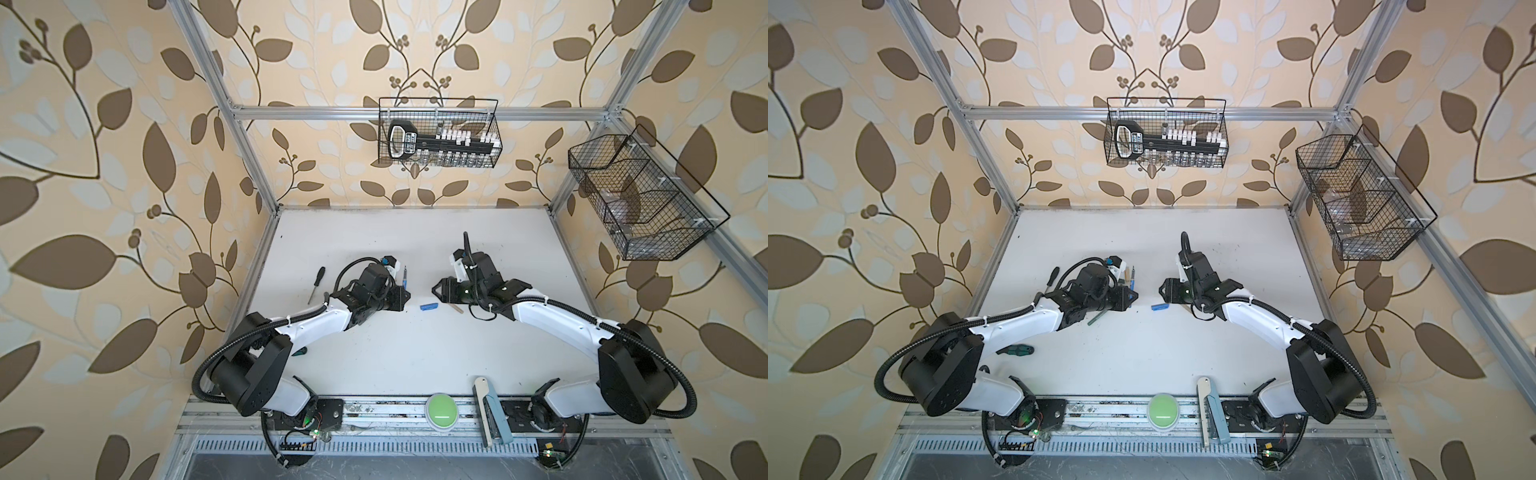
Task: Insert the pens into the pen caps
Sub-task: 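Hold the blue pen in the left gripper while the right gripper moves to the cap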
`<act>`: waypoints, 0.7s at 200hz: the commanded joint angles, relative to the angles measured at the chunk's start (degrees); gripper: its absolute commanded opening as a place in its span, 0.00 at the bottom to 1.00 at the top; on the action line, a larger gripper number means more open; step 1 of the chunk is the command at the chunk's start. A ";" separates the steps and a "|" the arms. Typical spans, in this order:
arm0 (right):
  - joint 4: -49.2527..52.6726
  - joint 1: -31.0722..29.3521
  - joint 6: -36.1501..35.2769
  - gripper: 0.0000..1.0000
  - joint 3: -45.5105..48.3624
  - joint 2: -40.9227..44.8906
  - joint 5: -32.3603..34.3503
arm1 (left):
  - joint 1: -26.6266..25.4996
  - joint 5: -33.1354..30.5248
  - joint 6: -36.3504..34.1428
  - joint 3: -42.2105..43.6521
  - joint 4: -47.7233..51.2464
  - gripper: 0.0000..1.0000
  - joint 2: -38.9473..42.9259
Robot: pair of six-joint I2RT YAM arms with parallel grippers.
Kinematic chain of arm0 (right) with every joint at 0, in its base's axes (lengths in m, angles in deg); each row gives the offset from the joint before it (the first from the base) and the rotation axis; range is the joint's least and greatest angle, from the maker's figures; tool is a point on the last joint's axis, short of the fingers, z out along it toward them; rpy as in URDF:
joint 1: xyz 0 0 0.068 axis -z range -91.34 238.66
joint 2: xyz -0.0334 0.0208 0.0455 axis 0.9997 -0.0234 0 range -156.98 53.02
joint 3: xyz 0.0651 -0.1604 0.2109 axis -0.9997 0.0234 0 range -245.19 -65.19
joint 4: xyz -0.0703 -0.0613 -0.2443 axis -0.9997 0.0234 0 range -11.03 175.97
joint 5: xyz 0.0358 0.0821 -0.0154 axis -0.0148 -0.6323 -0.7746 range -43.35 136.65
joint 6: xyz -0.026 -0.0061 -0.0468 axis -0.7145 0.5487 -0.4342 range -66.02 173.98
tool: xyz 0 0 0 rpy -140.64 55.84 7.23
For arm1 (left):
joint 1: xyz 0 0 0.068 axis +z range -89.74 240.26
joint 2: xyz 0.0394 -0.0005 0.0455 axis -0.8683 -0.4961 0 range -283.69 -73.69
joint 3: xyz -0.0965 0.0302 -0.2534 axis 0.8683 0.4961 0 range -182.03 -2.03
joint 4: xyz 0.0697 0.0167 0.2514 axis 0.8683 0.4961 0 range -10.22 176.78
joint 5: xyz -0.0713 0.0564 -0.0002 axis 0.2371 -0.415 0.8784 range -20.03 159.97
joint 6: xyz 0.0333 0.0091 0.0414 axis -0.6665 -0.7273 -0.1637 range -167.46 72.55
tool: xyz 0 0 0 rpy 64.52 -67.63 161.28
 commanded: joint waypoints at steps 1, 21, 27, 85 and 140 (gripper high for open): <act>5.01 -0.24 -0.68 0.61 1.10 -2.70 -1.82 | 0.44 -2.48 -3.36 -1.73 3.21 0.07 3.69; 2.52 -0.76 -0.13 0.62 1.37 -5.43 -4.13 | 0.49 -3.16 -3.73 -1.58 4.92 0.07 5.71; 1.66 -1.02 -0.12 0.62 1.19 -6.39 -4.47 | 0.48 -3.24 -3.79 -1.36 5.01 0.07 6.32; -5.46 -2.02 2.25 0.64 -0.63 -14.27 -6.27 | 0.48 -4.94 -3.14 0.50 5.57 0.07 9.64; -6.72 -1.40 0.85 0.65 -5.33 -19.73 -6.53 | 0.44 -5.55 -2.51 1.50 4.76 0.07 9.75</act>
